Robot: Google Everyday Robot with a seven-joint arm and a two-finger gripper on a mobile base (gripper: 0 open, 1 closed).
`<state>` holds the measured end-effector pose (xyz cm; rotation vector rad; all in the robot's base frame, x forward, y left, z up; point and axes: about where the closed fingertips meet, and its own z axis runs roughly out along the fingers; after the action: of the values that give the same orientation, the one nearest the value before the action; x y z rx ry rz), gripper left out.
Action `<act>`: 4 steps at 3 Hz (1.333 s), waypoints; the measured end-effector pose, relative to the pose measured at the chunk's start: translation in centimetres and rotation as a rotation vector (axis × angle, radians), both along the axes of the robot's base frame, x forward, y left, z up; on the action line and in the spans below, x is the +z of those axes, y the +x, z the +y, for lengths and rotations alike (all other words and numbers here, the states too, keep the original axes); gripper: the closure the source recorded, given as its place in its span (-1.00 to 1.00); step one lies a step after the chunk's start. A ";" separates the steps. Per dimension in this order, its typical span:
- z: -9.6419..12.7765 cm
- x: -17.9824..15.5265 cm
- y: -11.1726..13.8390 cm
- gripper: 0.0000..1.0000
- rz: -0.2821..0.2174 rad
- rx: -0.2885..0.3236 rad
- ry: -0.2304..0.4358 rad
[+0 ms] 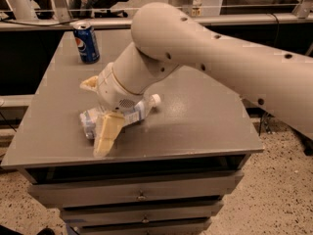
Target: Pick blue plastic bottle
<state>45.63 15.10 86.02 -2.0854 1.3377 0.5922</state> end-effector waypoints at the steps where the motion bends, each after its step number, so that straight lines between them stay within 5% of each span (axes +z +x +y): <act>1: 0.1 -2.1 0.9 -0.65 -0.010 0.018 -0.039; 4: -0.6 -2.9 2.1 0.74 -0.022 0.026 -0.070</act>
Offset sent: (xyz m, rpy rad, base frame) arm 0.0372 -0.0158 -0.0530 -0.1035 -0.0336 0.0276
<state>47.69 14.54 83.12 -2.1618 1.3381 0.5388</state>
